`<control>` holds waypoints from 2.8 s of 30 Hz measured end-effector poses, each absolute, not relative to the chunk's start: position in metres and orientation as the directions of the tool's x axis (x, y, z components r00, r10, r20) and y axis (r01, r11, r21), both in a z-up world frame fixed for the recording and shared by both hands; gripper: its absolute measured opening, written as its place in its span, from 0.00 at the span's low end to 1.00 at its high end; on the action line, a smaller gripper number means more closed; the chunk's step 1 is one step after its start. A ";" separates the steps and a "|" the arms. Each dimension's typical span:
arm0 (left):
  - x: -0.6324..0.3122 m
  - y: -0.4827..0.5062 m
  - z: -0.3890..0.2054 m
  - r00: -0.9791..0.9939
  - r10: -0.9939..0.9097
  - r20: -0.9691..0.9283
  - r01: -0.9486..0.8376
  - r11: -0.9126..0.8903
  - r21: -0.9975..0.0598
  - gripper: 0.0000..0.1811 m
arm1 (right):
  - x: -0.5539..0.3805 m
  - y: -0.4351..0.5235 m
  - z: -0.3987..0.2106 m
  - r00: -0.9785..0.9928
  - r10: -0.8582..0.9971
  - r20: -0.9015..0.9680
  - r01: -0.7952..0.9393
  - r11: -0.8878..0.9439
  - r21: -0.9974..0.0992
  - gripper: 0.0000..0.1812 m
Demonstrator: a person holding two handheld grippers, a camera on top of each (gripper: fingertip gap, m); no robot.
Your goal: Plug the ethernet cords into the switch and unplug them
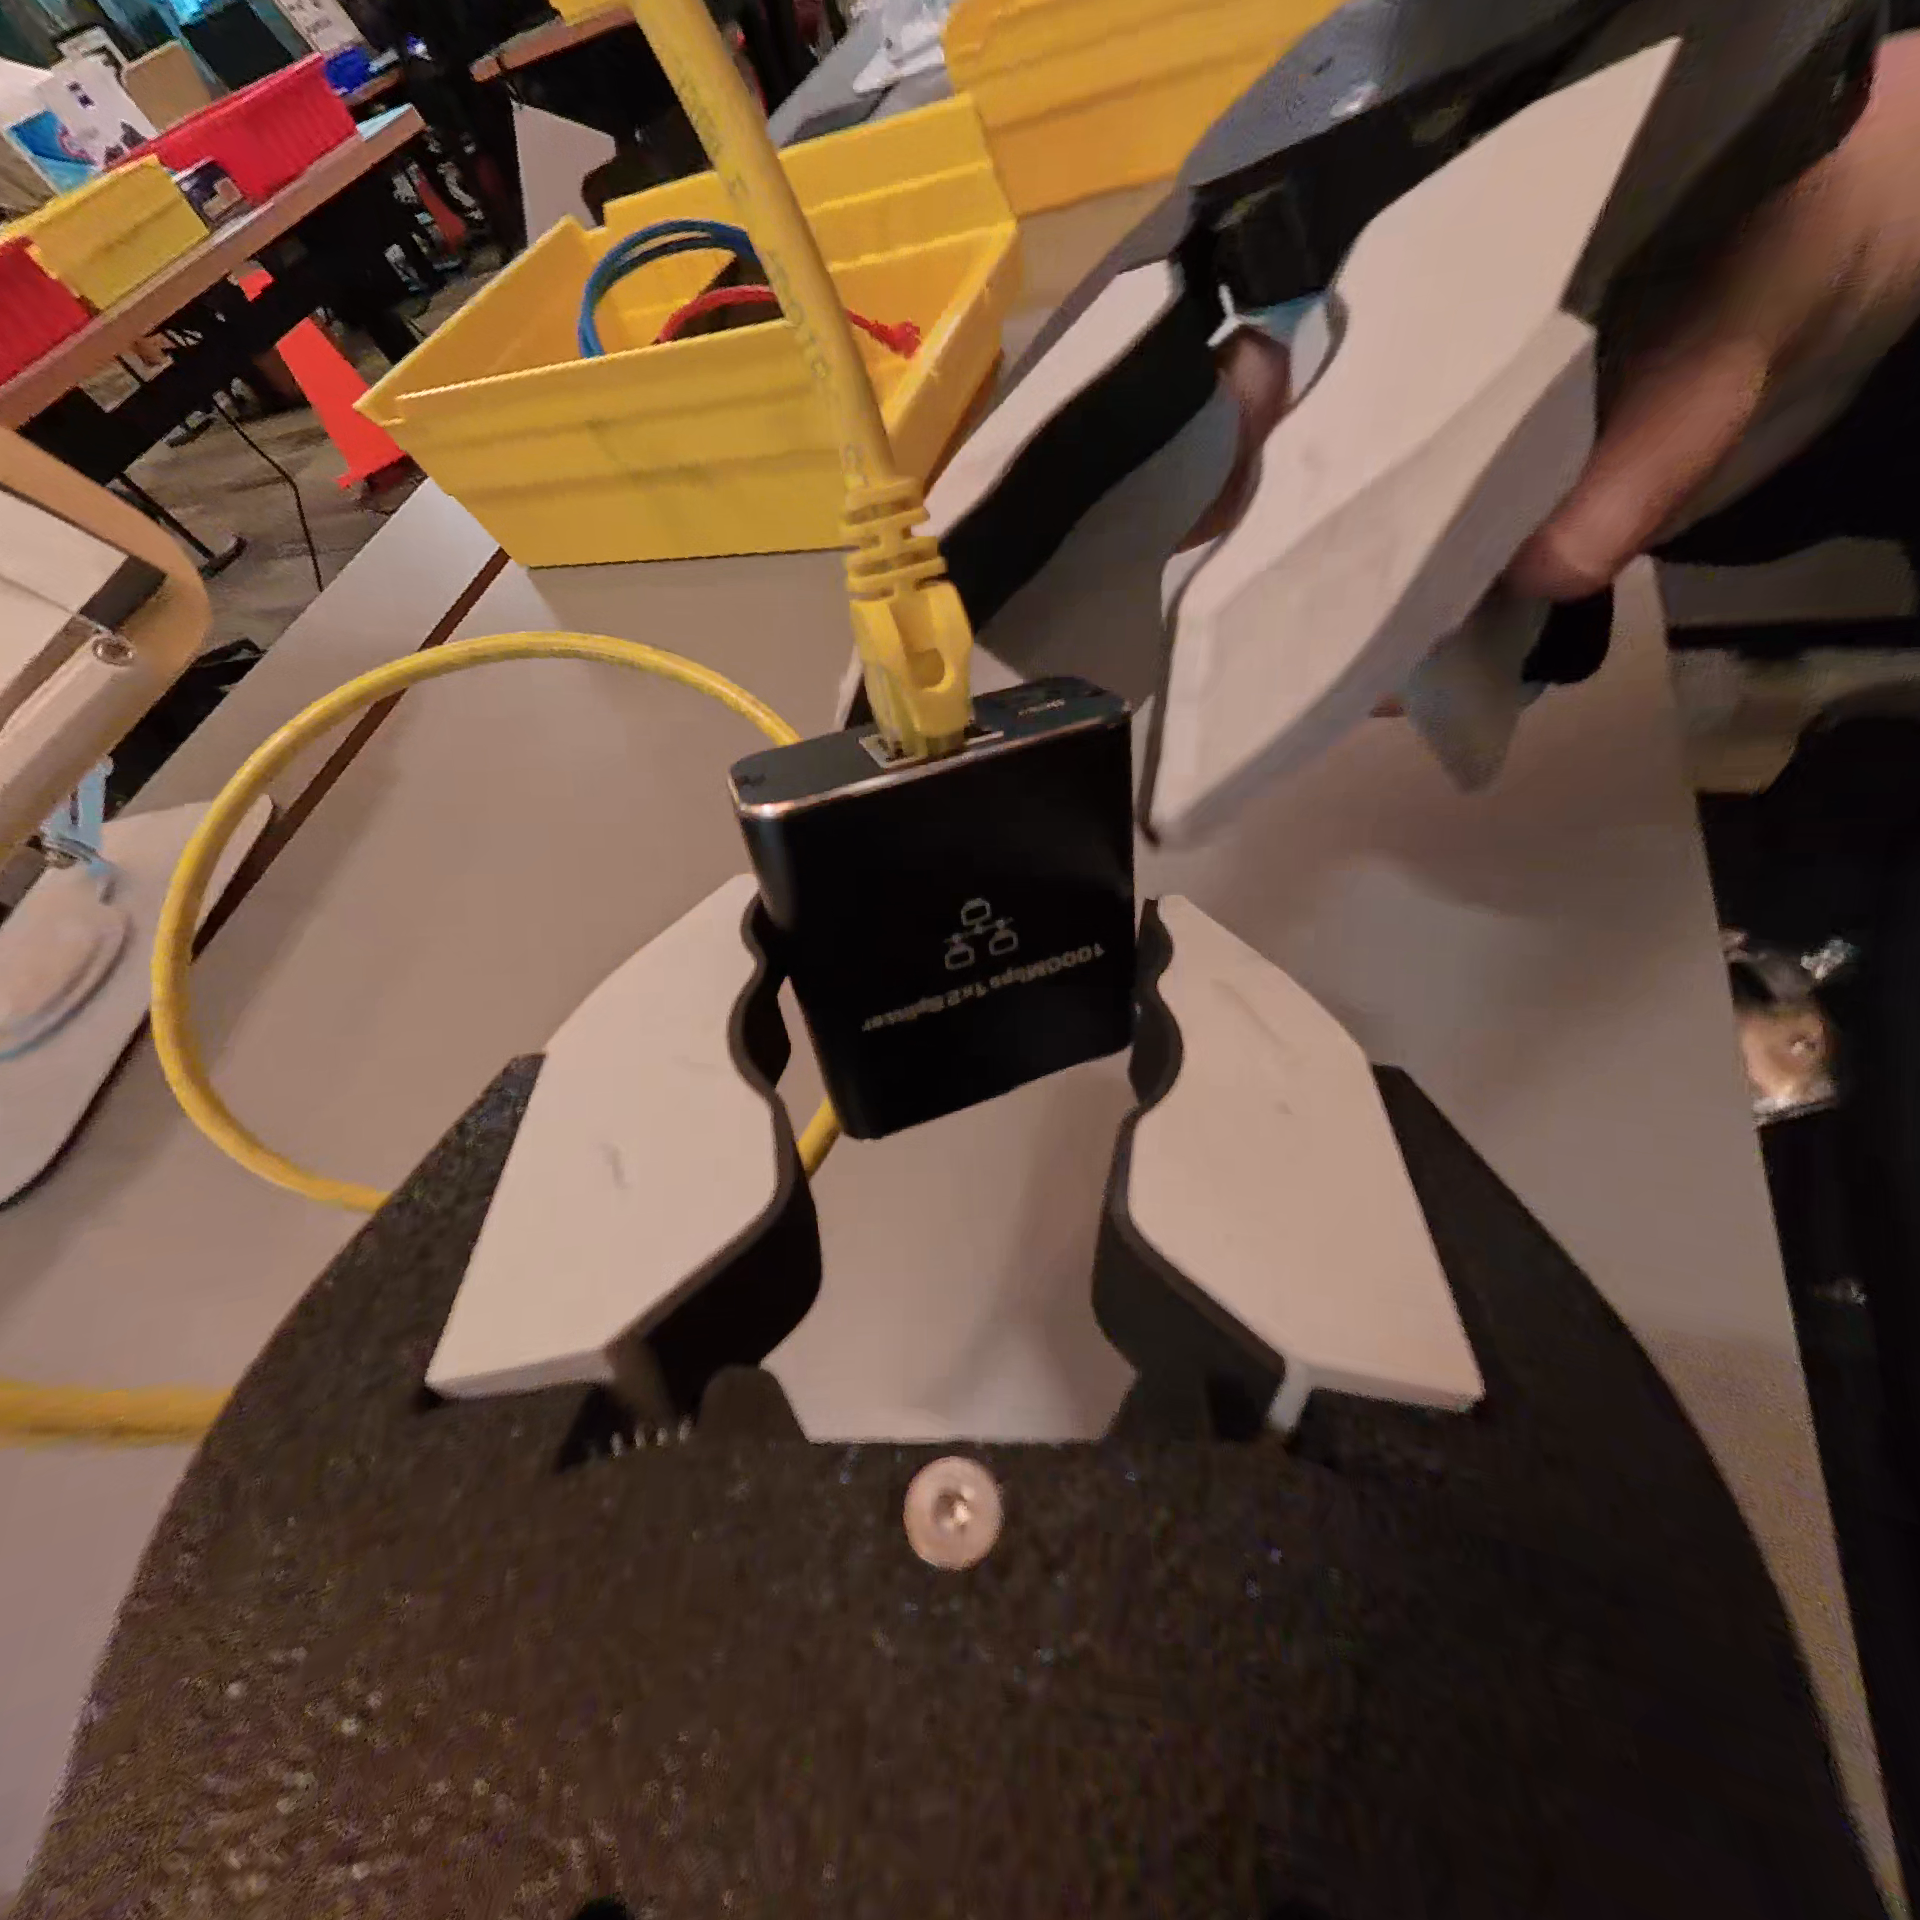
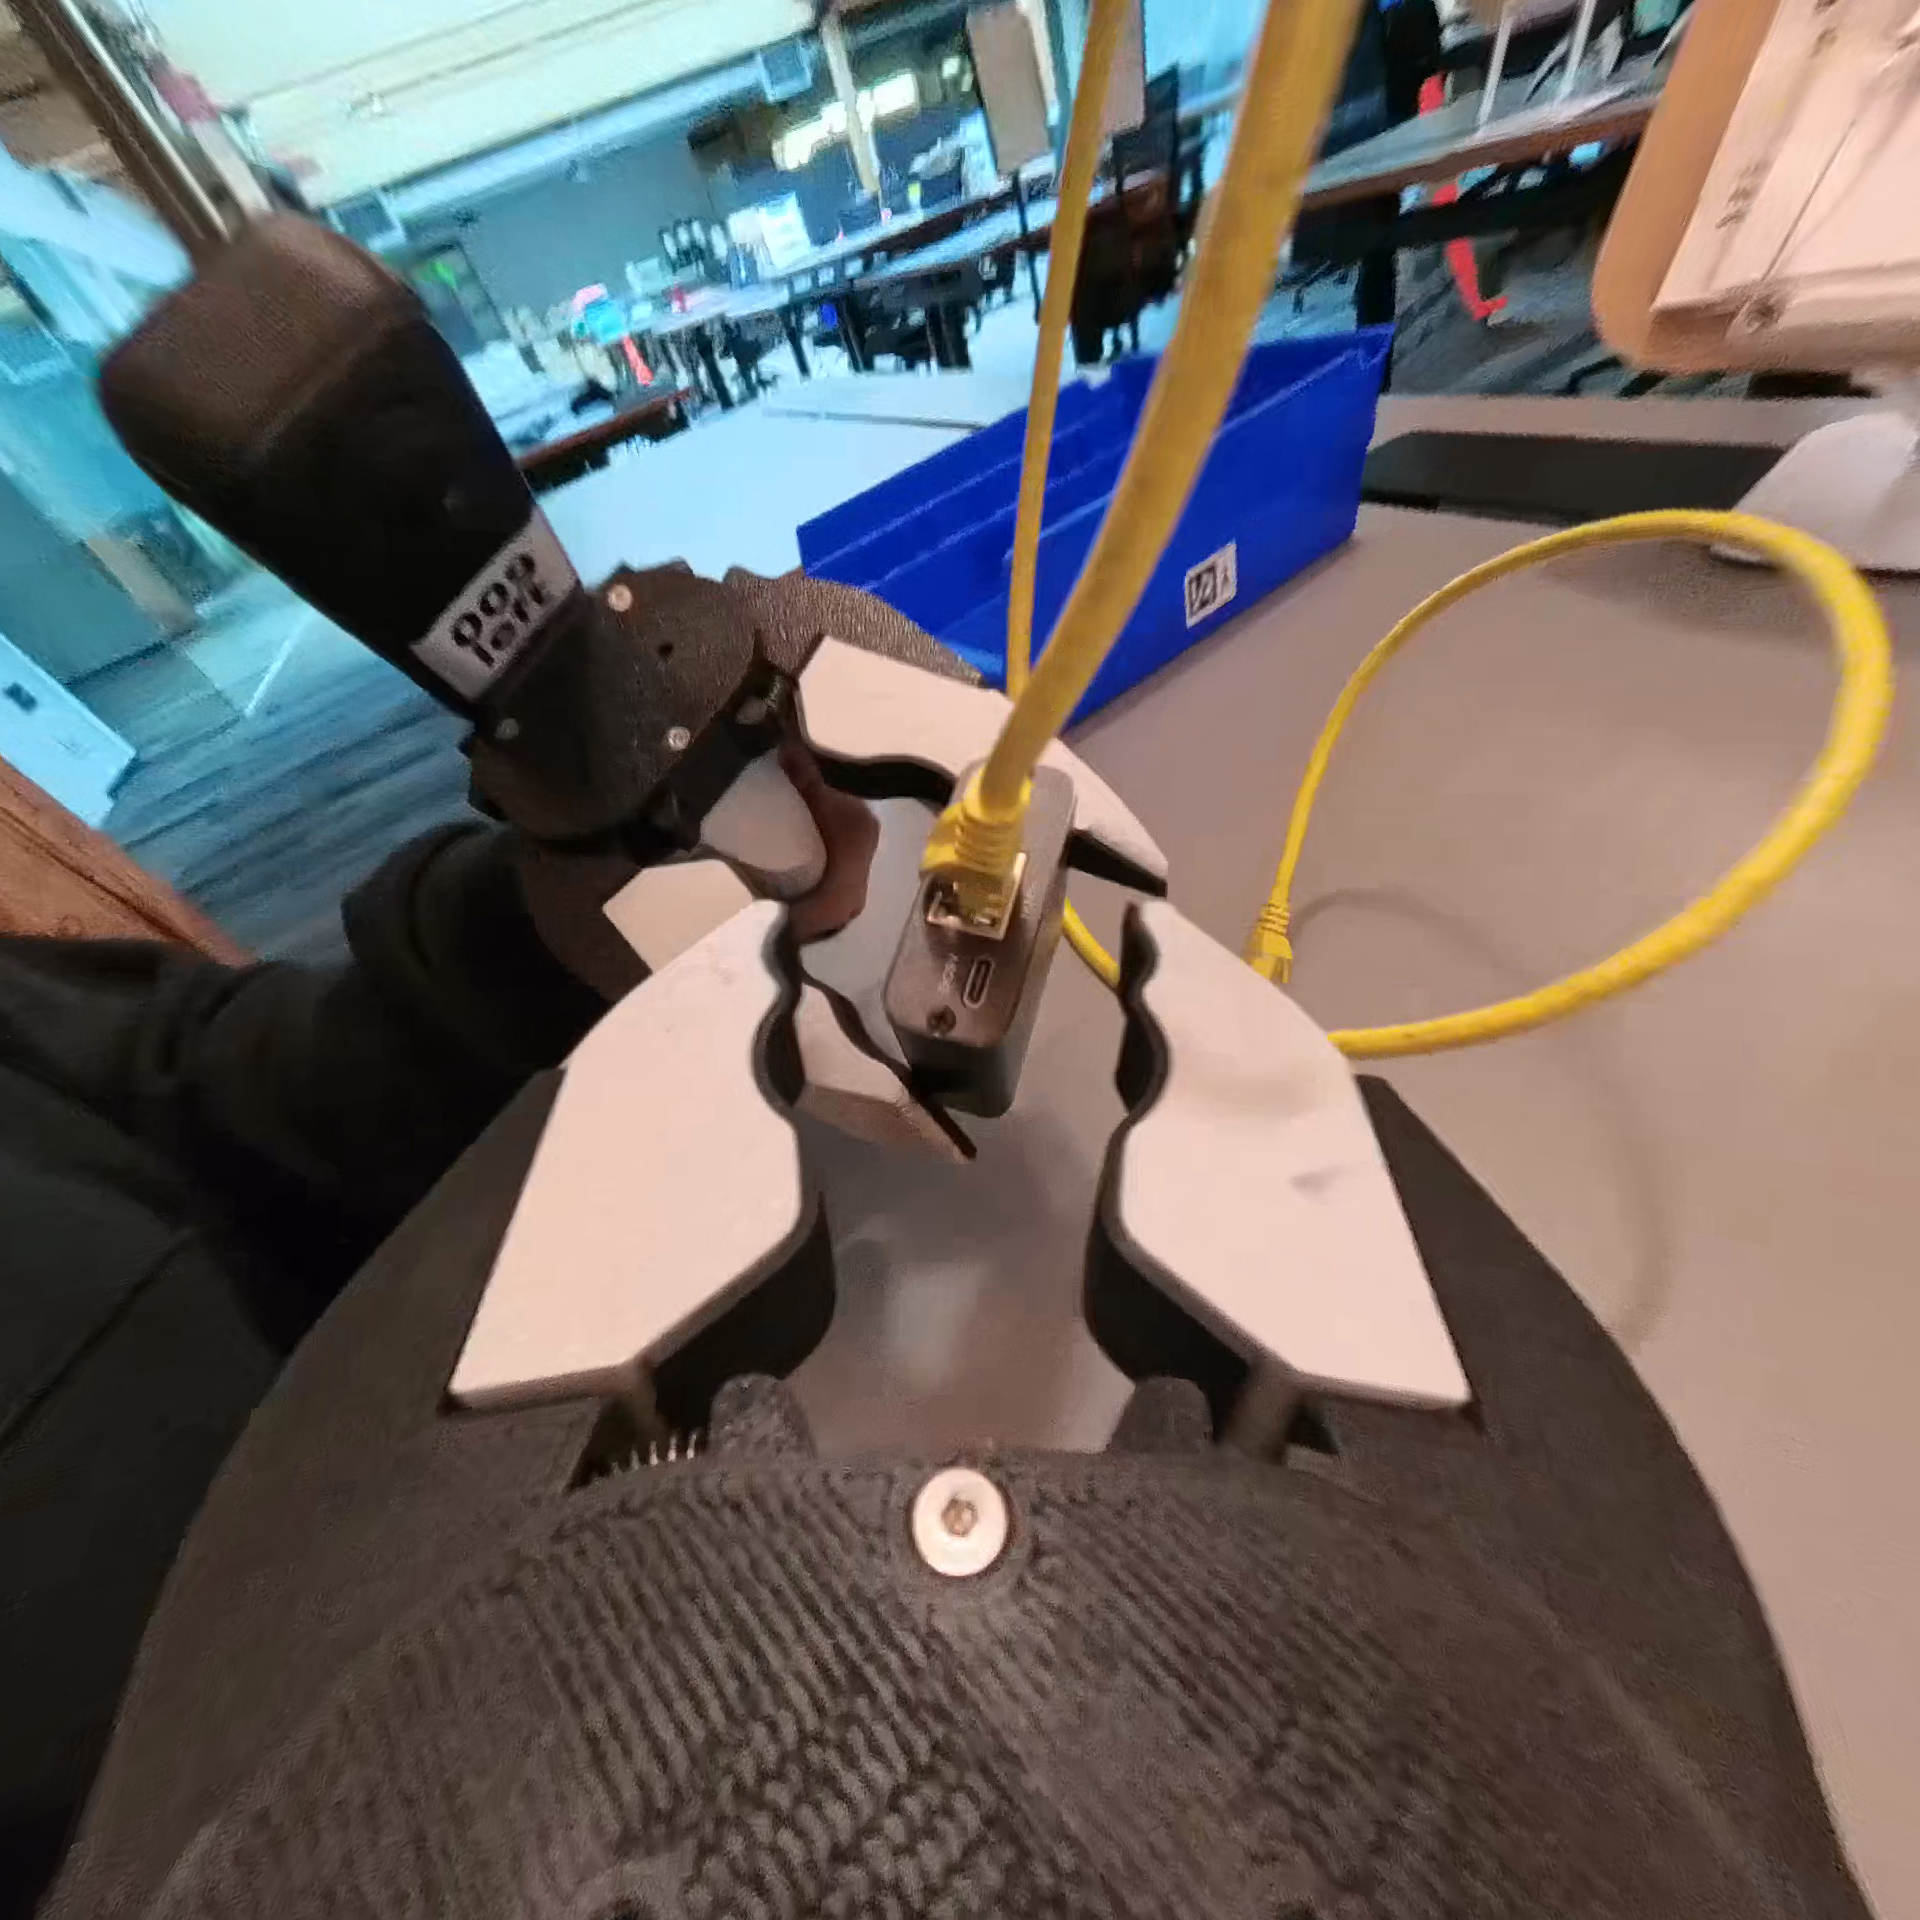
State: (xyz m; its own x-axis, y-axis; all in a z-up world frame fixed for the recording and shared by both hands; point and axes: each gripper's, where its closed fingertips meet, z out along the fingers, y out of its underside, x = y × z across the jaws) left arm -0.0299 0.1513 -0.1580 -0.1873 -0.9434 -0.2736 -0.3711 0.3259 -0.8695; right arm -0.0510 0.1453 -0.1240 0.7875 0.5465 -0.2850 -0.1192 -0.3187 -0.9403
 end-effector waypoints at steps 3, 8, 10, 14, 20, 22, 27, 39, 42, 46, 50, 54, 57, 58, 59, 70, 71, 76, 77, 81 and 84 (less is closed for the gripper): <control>-0.030 0.144 -0.165 -0.231 -0.919 -0.320 -0.398 0.390 -0.830 0.35 | -0.053 0.146 -0.139 0.803 0.552 -0.223 -0.023 -0.346 -0.938 0.16; -0.030 0.146 -0.172 -0.242 -0.886 -0.395 -0.422 0.463 -0.779 0.35 | -0.049 0.147 -0.146 0.729 0.546 -0.413 -0.186 -0.423 -0.887 0.13; -0.028 0.146 -0.171 -0.235 -0.906 -0.353 -0.406 0.422 -0.811 0.36 | -0.045 0.149 -0.139 0.628 0.539 -0.561 -0.385 -0.412 -0.826 0.13; -0.029 0.148 -0.125 -0.118 -0.928 -0.353 -0.132 0.367 -0.921 0.36 | -0.019 0.152 -0.111 0.261 0.512 -0.818 -0.813 -0.340 -0.472 0.13; -0.032 0.142 -0.115 -0.116 -0.912 -0.393 -0.013 0.397 -0.918 0.44 | -0.037 0.153 -0.109 0.164 0.494 -0.854 -0.835 -0.392 -0.386 0.13; -0.030 0.141 -0.118 -0.115 -0.907 -0.404 -0.008 0.408 -0.913 0.46 | -0.043 0.153 -0.106 0.191 0.492 -0.849 -0.822 -0.392 -0.413 0.13; -0.033 0.144 -0.116 -0.098 -0.905 -0.413 0.038 0.412 -0.911 0.41 | -0.060 0.151 -0.105 0.207 0.481 -0.852 -0.794 -0.426 -0.434 0.13; -0.027 0.149 -0.124 -0.084 -0.931 -0.354 0.053 0.350 -0.935 0.41 | -0.057 0.156 -0.112 0.271 0.426 -0.863 -0.800 -0.399 -0.448 0.13; -0.025 0.149 -0.128 -0.097 -0.943 -0.318 0.034 0.316 -0.948 0.41 | -0.055 0.156 -0.112 0.303 0.422 -0.855 -0.792 -0.388 -0.472 0.14; -0.024 0.150 -0.124 -0.084 -0.960 -0.267 0.068 0.262 -0.963 0.41 | -0.054 0.156 -0.108 0.370 0.450 -0.812 -0.761 -0.354 -0.543 0.16; -0.026 0.156 -0.122 -0.054 -0.962 -0.266 0.076 0.262 -0.962 0.41 | -0.041 0.157 -0.104 0.408 0.433 -0.804 -0.783 -0.286 -0.552 0.20; -0.028 0.160 -0.119 -0.046 -0.966 -0.255 0.091 0.251 -0.964 0.41 | -0.037 0.156 -0.108 0.372 0.424 -0.826 -0.806 -0.293 -0.514 0.17; -0.028 0.160 -0.120 -0.040 -0.961 -0.275 0.085 0.271 -0.959 0.41 | -0.036 0.157 -0.105 0.319 0.428 -0.845 -0.843 -0.280 -0.460 0.11; -0.027 0.160 -0.121 -0.038 -0.959 -0.280 0.083 0.277 -0.957 0.41 | -0.034 0.157 -0.103 0.308 0.432 -0.847 -0.855 -0.265 -0.446 0.09; -0.027 0.160 -0.121 -0.033 -0.958 -0.286 0.078 0.283 -0.956 0.41 | -0.033 0.157 -0.103 0.305 0.431 -0.849 -0.861 -0.255 -0.439 0.08; -0.021 0.165 -0.128 0.038 -0.938 -0.345 0.016 0.345 -0.938 0.41 | -0.025 0.163 -0.111 0.273 0.387 -0.881 -0.910 -0.194 -0.367 0.08; -0.020 0.166 -0.129 0.043 -0.938 -0.344 0.008 0.345 -0.939 0.41 | -0.024 0.164 -0.113 0.269 0.381 -0.885 -0.913 -0.192 -0.360 0.07; -0.016 0.167 -0.135 0.058 -0.944 -0.324 -0.014 0.324 -0.946 0.41 | -0.020 0.165 -0.118 0.284 0.376 -0.882 -0.912 -0.177 -0.369 0.07; -0.015 0.167 -0.136 0.061 -0.947 -0.317 -0.013 0.316 -0.949 0.41 | -0.020 0.165 -0.118 0.294 0.379 -0.877 -0.910 -0.171 -0.379 0.07; -0.015 0.166 -0.133 0.071 -0.950 -0.303 0.017 0.305 -0.952 0.41 | -0.021 0.165 -0.113 0.343 0.423 -0.839 -0.887 -0.148 -0.437 0.07; -0.015 0.169 -0.130 0.104 -0.945 -0.311 0.029 0.316 -0.948 0.41 | -0.022 0.168 -0.111 0.366 0.439 -0.820 -0.871 -0.149 -0.469 0.07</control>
State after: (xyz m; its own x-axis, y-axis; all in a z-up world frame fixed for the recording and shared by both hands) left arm -0.0154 0.1694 -0.1296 0.1036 -0.9446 -0.3115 0.0288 0.3159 -0.9484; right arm -0.0222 0.1678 -0.1112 0.3664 0.4393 -0.8202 -0.8705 -0.1494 -0.4689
